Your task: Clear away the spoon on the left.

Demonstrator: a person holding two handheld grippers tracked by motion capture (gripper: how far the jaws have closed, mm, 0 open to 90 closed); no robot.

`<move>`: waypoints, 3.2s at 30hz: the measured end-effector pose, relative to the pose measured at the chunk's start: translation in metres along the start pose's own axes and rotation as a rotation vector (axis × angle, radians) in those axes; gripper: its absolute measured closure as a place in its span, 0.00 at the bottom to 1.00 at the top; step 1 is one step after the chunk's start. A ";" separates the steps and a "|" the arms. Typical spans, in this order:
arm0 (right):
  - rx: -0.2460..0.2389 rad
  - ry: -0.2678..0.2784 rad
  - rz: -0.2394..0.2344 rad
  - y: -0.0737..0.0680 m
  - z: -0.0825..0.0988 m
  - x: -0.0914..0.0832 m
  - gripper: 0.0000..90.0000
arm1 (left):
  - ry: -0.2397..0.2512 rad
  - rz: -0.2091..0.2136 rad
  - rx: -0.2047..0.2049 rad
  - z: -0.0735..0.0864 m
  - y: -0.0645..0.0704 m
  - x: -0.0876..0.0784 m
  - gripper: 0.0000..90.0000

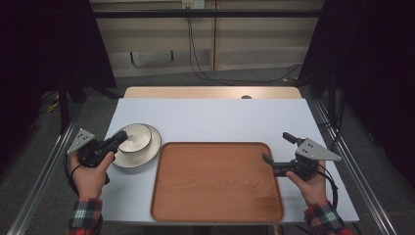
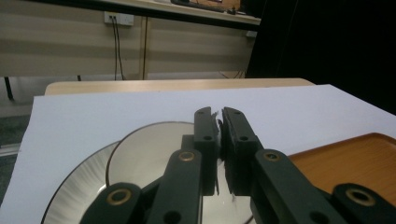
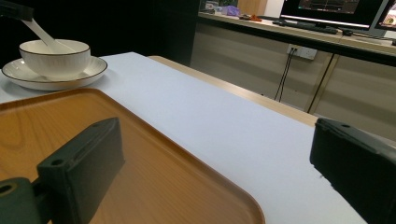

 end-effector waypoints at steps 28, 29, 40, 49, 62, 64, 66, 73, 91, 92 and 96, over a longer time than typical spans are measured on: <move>0.002 -0.001 -0.004 0.001 0.001 -0.001 0.02 | 0.181 -0.057 -0.010 -0.007 -0.002 0.052 0.94; 0.004 -0.001 -0.006 0.001 0.001 -0.001 0.02 | 0.180 -0.058 -0.020 -0.006 -0.003 0.053 0.94; 0.006 -0.004 -0.005 0.000 0.001 0.000 0.02 | 0.199 -0.052 -0.025 -0.006 -0.003 0.052 0.94; 0.025 -0.011 -0.008 0.001 0.002 0.000 0.01 | 0.185 -0.031 -0.035 -0.019 0.004 0.044 0.95; 0.040 -0.020 -0.012 0.001 0.003 0.000 0.00 | 0.173 0.064 -0.022 -0.044 0.022 0.040 0.95; 0.042 -0.023 -0.014 0.001 0.003 0.000 0.00 | 0.177 0.072 -0.029 -0.048 0.026 0.040 0.95; 0.041 -0.028 -0.017 0.001 0.004 0.000 0.00 | 0.183 0.095 -0.041 -0.050 0.030 0.041 0.95; 0.044 -0.023 -0.020 0.001 0.003 0.000 0.00 | 0.170 0.154 -0.049 -0.052 0.044 0.044 0.95; 0.048 -0.016 -0.017 0.001 0.004 0.000 0.00 | 0.086 0.306 -0.053 -0.041 0.075 0.050 0.95; 0.047 -0.016 -0.018 0.001 0.004 0.000 0.00 | 0.095 0.292 -0.081 -0.041 0.076 0.051 0.95; 0.049 -0.015 -0.017 0.001 0.003 0.000 0.00 | 0.075 0.315 -0.076 -0.036 0.079 0.052 0.95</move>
Point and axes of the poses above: each handheld gripper's, and its own axes: x roughly forward along the jaws, z roughly out of its underside, y roughly to its right, the point moved 5 cm from there along x, roughly forward along the jaws, and after that the axes turned 2 degrees about x, right-handed, at the moved point
